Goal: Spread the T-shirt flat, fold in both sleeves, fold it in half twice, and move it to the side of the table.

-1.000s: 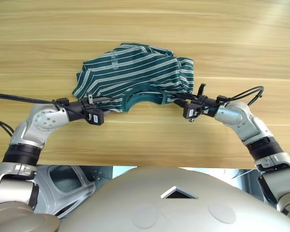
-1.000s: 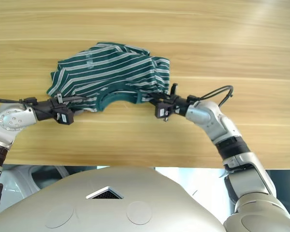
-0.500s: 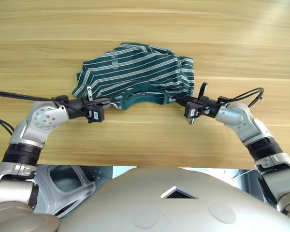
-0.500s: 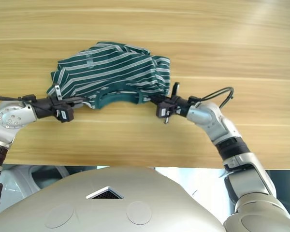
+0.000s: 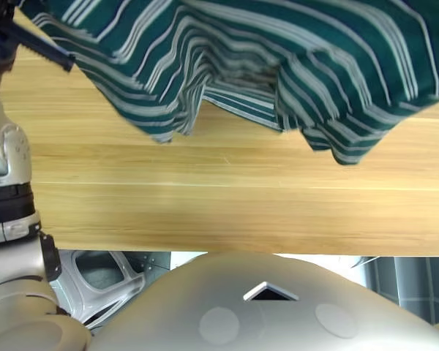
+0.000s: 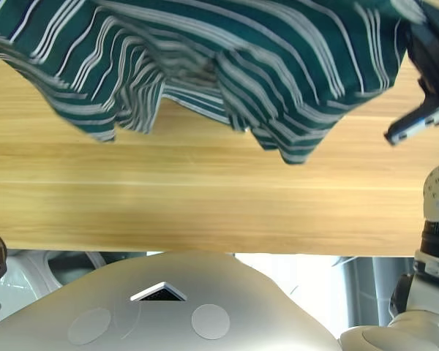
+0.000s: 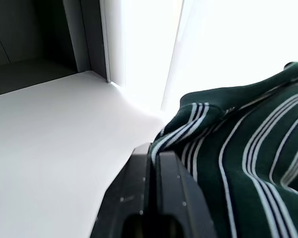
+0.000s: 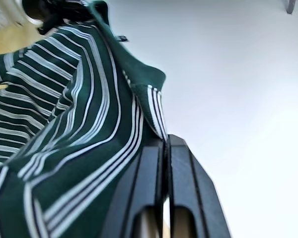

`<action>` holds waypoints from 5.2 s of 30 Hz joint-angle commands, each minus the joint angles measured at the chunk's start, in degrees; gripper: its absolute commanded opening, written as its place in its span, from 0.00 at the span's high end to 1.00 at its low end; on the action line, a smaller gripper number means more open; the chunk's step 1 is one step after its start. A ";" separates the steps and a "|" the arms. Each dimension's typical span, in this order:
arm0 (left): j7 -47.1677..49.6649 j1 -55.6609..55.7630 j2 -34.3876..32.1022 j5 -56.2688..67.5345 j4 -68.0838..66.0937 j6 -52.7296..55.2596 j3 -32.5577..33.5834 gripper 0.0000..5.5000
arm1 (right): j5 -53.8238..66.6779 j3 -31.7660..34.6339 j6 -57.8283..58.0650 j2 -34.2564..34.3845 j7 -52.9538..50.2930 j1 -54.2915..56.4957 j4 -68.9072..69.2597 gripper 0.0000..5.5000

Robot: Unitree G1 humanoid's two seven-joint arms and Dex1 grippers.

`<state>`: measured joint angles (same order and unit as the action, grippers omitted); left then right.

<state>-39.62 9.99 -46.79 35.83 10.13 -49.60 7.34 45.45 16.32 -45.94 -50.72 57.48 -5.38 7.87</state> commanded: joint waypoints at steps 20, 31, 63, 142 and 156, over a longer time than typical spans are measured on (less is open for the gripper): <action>25.89 64.58 1.38 -36.41 -78.33 6.99 -10.32 0.99 | -58.77 -18.51 16.86 2.79 -43.14 72.45 -68.20 1.00; -17.43 7.46 11.94 -22.43 -66.41 -14.44 -18.10 0.99 | -42.72 -30.48 -8.39 0.25 -14.89 23.03 -39.81 1.00; -30.69 -22.46 -5.72 -16.57 -19.63 1.36 -17.99 0.57 | -36.02 -33.30 0.16 -12.04 9.82 -8.03 -12.97 0.83; -5.50 -6.48 0.07 -51.27 -43.37 -7.80 -32.77 0.99 | -75.08 -31.92 40.37 24.93 -50.02 53.34 -86.52 1.00; -6.87 1.85 -9.24 -40.48 -27.10 -3.07 -20.20 0.99 | -76.14 -33.11 38.50 25.87 -51.21 55.29 -85.91 1.00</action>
<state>-46.52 8.21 -58.14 -1.75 -15.60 -53.48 -12.30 -30.56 -16.54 -6.70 -25.15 7.05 47.96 -78.50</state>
